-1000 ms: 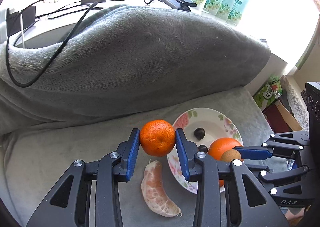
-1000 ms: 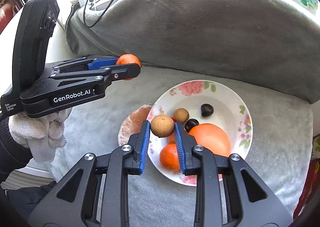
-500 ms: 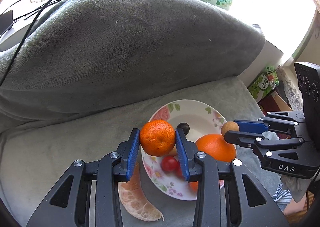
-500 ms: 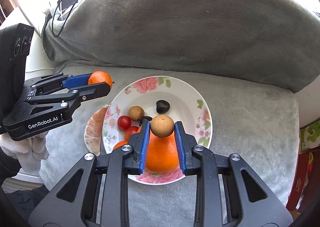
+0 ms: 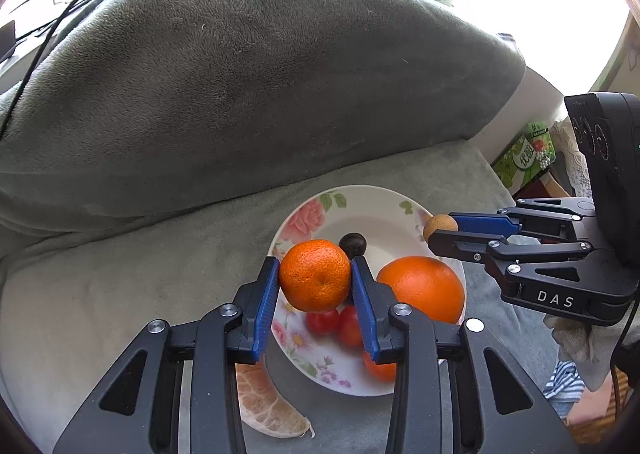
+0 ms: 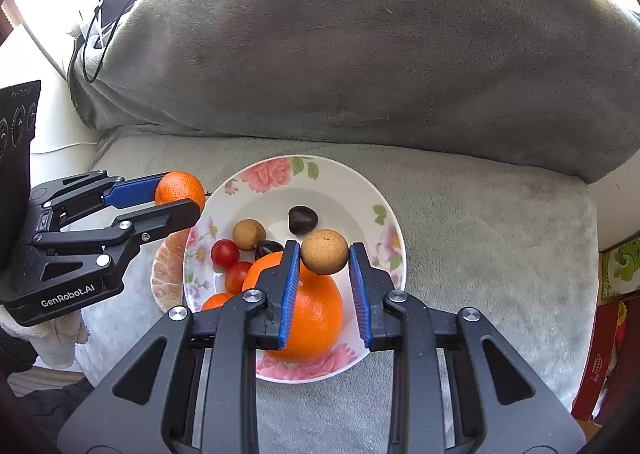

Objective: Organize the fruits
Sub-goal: 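Carry the tangerine with the left gripper while the right gripper carries the brown fruit over the bowl, then open both grippers to drop the tangerine and brown fruit into the bowl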

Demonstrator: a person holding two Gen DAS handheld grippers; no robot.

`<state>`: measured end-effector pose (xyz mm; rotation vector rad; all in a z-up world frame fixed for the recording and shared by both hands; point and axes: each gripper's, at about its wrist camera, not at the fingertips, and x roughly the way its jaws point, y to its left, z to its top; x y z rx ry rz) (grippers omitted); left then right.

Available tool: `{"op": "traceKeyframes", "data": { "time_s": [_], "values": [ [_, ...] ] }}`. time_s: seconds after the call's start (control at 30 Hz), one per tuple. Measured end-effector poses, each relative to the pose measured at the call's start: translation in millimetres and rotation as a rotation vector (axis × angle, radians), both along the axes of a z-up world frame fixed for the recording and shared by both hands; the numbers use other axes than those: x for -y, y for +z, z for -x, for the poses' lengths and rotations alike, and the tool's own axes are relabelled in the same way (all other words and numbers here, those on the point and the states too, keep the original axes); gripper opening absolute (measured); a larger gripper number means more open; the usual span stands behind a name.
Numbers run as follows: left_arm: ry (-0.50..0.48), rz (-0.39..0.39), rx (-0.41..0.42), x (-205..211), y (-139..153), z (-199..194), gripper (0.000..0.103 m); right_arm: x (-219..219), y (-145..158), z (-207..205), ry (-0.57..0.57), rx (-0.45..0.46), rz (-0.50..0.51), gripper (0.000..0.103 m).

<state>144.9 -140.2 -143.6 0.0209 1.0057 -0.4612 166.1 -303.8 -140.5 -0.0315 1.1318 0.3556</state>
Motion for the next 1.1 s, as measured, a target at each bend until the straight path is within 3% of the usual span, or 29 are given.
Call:
{"op": "traceKeyframes", "data": {
  "time_s": [0.67, 0.87, 0.9, 1.0, 1.1],
  "values": [
    [-0.004, -0.002, -0.015, 0.7, -2.9, 4.1, 0.035, 0.1, -0.6, -1.3, -0.013, -0.001, 0.0, 0.026],
    [0.002, -0.001, -0.007, -0.8, 0.6, 5.5, 0.05, -0.7, 2.3, -0.3, -0.019, 0.002, 0.01, 0.027],
    [0.004, -0.003, -0.005, -1.0, 1.0, 5.6, 0.054, -1.1, 3.2, 0.3, -0.021, 0.004, 0.014, 0.03],
    [0.005, -0.005, -0.002, -1.9, 1.8, 6.5, 0.055, -0.6, 8.0, 1.8, -0.03, 0.026, 0.023, 0.054],
    [0.007, -0.009, -0.002, -2.1, 1.8, 6.4, 0.056, 0.0, 11.9, 1.8, -0.044, 0.034, 0.034, 0.059]
  ]
}}
